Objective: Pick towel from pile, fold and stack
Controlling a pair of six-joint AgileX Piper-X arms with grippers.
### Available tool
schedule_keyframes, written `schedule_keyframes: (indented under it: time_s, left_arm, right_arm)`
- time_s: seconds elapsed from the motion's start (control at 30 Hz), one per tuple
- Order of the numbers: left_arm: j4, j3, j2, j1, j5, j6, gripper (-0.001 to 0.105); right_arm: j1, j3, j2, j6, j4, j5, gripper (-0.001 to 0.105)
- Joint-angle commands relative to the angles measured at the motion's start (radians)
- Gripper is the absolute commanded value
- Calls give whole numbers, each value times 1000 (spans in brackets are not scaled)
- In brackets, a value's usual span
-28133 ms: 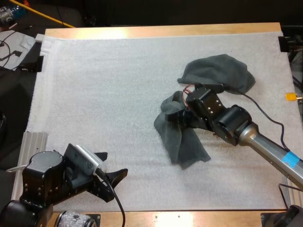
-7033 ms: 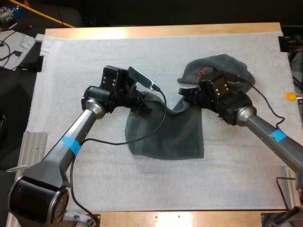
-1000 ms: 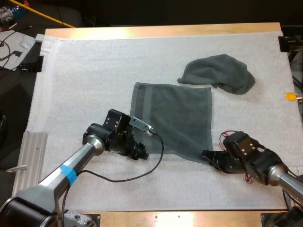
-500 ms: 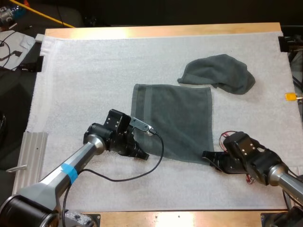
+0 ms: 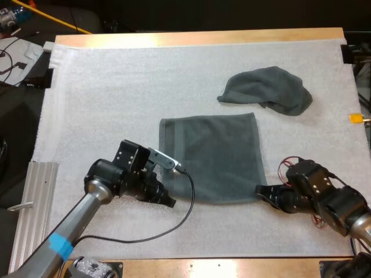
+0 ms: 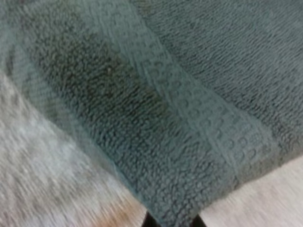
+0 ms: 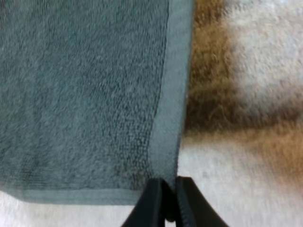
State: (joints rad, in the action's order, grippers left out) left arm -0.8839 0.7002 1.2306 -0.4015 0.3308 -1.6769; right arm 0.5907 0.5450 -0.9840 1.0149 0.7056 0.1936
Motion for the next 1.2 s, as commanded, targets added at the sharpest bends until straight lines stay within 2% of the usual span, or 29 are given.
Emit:
schedule_keyframes:
  time_s: [0.0, 0.07, 0.1, 0.27, 0.4, 0.57, 0.77, 0.83, 0.9, 1.17]
  left_arm:
    - [-88, 5, -70, -18, 26, -1, 0]
    - [-122, 4, -105, -34, 32, -4, 0]
    - [-96, 4, -76, -35, 12, -8, 0]
    - [-183, 9, -143, -135, 7, -26, 0]
    - [-164, 7, -152, -151, 20, -37, 0]
    - [-70, 7, -100, -83, 67, -48, 0]
    - [61, 7, 41, 72, 214, -89, 0]
    - [121, 9, 110, 132, 272, -112, 0]
    - [102, 5, 84, 114, 239, -108, 0]
    - [260, 23, 173, 246, 347, -223, 0]
  right_arm:
    - [1, 12, 62, 17, 87, 19, 0]
    - [7, 14, 94, 15, 123, 27, 0]
    - [3, 10, 77, 17, 98, 19, 0]
    - [37, 16, 161, 26, 177, 27, 0]
    - [65, 14, 177, -16, 158, 25, 0]
    - [67, 10, 137, -111, 40, 11, 0]
    - [49, 6, -12, -254, -175, -15, 0]
    - [24, 6, -104, -326, -285, -12, 0]
    - [31, 12, -71, -284, -224, 0, 0]
    - [-80, 17, -210, -385, -437, 12, 0]
